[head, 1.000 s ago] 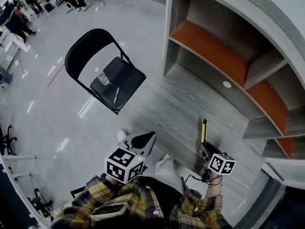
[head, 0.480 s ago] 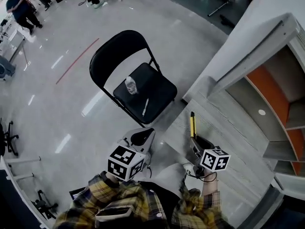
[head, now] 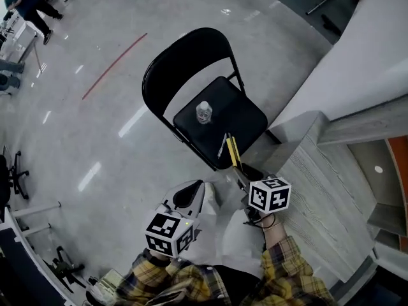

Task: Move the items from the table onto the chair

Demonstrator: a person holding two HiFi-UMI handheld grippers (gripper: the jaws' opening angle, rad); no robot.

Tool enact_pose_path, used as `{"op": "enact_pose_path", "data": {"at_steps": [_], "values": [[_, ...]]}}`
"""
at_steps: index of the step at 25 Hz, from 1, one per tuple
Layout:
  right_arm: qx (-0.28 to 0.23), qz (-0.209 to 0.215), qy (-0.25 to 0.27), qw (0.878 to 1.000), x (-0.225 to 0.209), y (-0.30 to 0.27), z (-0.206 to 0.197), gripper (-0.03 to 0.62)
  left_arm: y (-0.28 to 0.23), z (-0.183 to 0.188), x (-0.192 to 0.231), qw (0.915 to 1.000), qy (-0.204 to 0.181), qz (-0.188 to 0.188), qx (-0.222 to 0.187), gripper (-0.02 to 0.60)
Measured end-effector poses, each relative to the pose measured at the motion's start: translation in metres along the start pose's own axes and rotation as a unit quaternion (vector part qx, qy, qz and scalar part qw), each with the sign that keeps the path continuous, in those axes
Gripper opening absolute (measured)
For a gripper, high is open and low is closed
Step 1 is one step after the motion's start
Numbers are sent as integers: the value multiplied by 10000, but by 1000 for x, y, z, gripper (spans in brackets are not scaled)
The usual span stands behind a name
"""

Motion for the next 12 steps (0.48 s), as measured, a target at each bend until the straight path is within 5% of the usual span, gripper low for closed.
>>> {"op": "enact_pose_path", "data": {"at_steps": [12], "values": [[737,-717,-420,9938,-66,-176,-19,127,-54,-69,88,9962,759,314,281,3]]}}
Point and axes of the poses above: the fingertips, and each gripper's own axes: y backward along the fingers, x to its left, z out of its top, the point moved 3 cm from there along y, backward along the fingers, and after that the axes turned 15 degrees about -y, right-handed, at the moved point
